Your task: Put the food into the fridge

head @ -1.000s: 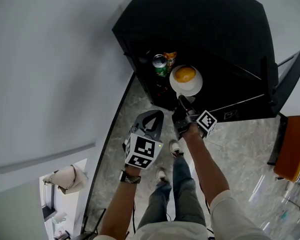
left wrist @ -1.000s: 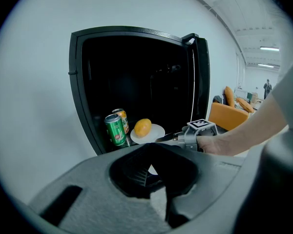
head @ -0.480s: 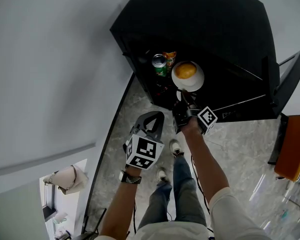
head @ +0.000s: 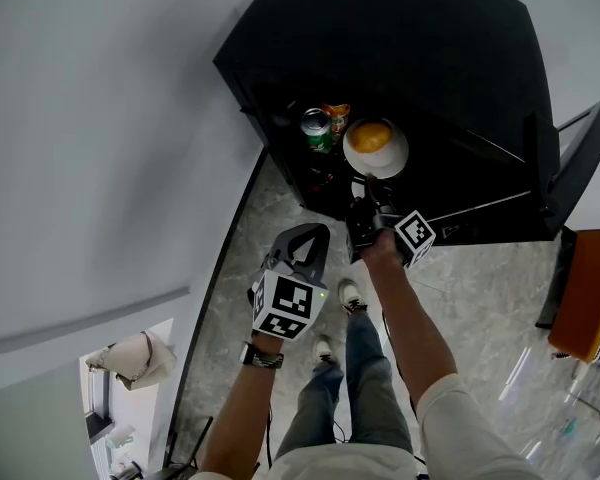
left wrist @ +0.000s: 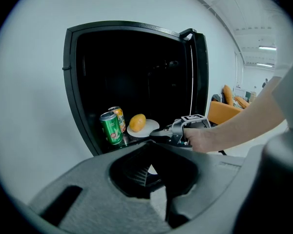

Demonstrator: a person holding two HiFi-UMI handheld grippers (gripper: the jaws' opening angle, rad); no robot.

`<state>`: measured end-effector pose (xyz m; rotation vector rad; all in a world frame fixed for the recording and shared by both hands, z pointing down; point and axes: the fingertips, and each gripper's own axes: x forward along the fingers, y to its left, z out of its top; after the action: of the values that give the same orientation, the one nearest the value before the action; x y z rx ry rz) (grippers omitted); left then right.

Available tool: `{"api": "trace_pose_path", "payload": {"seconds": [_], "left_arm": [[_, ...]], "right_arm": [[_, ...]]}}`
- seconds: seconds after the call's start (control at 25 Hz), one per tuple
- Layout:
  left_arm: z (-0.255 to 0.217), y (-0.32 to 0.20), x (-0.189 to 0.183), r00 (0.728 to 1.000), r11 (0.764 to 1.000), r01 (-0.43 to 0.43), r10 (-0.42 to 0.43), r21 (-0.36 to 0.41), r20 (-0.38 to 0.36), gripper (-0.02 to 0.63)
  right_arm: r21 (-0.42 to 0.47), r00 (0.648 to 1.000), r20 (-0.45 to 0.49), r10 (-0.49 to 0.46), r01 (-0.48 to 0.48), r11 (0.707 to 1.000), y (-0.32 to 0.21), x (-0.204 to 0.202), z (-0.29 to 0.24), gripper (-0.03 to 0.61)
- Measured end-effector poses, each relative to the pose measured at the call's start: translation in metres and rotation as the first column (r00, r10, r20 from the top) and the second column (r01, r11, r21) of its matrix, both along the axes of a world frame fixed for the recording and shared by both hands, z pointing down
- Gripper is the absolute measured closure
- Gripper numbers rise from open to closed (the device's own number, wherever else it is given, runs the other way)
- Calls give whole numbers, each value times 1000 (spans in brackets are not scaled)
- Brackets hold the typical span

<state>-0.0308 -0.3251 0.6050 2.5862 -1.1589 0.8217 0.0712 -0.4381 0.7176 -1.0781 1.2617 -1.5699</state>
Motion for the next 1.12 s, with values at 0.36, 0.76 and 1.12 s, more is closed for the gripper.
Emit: {"api": "trace_pose_path", "payload": {"seconds": [0.36, 0.76, 1.12], "left_arm": [[-6, 0, -2, 1000, 1000, 14, -14, -3, -12, 609], [-30, 16, -12, 1000, 999, 19, -19, 27, -2, 609], [-61, 48, -20, 1000, 998, -7, 6, 61, 6, 609]], "right_arm": [[25, 997, -14, -77, 77, 997, 12, -7, -10, 495], [61, 930, -260, -260, 285, 956, 44, -30, -44, 589], [105, 825, -466, -321, 412, 905, 87, -34, -95, 579]]}}
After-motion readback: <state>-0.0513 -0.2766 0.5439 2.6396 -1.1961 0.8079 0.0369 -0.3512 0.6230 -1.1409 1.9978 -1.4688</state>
